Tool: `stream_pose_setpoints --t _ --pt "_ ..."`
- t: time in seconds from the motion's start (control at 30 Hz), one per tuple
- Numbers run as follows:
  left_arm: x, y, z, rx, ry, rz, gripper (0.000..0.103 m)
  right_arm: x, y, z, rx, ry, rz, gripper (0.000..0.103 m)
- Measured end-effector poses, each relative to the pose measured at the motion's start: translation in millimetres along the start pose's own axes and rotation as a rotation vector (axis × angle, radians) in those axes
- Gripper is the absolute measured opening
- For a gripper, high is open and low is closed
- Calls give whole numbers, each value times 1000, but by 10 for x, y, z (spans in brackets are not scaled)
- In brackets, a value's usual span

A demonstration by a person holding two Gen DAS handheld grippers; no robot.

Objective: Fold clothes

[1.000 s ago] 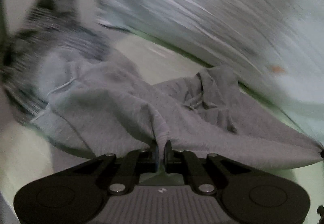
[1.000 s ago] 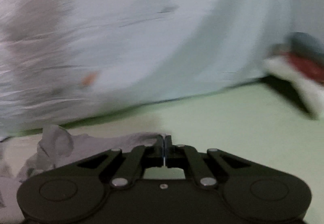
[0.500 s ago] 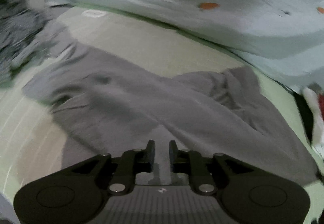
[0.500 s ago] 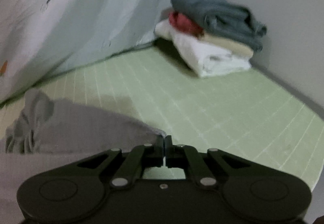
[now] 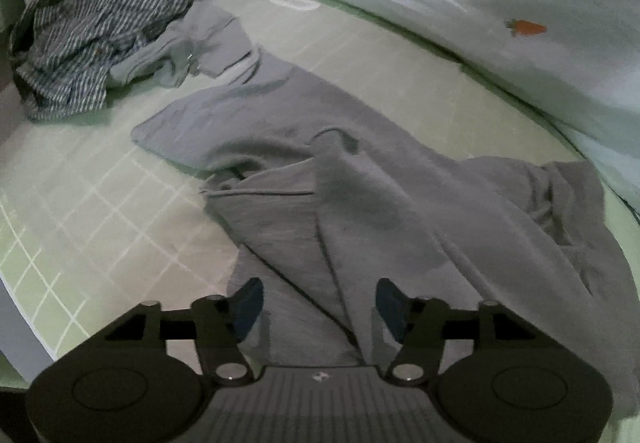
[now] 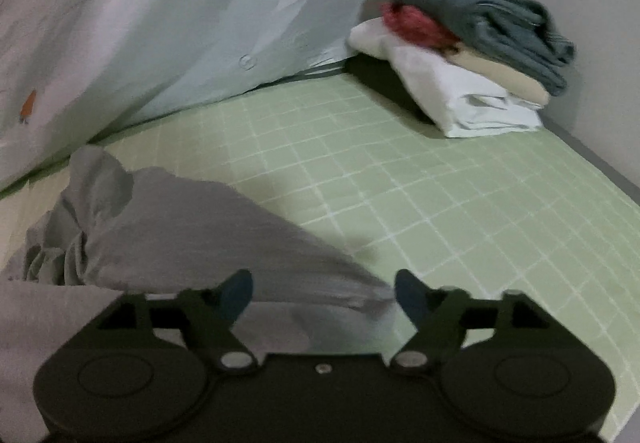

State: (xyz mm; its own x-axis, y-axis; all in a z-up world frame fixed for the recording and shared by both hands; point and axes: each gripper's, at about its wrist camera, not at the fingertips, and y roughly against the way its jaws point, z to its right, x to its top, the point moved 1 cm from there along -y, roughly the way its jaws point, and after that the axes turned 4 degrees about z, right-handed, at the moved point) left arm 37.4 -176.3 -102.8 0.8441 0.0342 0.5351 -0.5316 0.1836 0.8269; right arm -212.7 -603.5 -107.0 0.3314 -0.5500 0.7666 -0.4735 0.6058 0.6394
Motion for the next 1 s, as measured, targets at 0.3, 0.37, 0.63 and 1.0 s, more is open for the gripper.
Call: stream_pose_setpoints --t 0.3,0.37,0.63,1.0 --pt "296 -523 76 -13 29 -39 75 360 -590 -582 136 81 -15 95" --pt "373 -651 161 -28 33 -46 73 442 -805 -730 178 101 -56 95" --pt "687 -1045 616 -1 -62 -21 16 667 -1428 -998 290 41 -183 37" --pt "1182 -1068 1440 -110 -255 139 10 1327 -1218 161 -142 -72 129 13"
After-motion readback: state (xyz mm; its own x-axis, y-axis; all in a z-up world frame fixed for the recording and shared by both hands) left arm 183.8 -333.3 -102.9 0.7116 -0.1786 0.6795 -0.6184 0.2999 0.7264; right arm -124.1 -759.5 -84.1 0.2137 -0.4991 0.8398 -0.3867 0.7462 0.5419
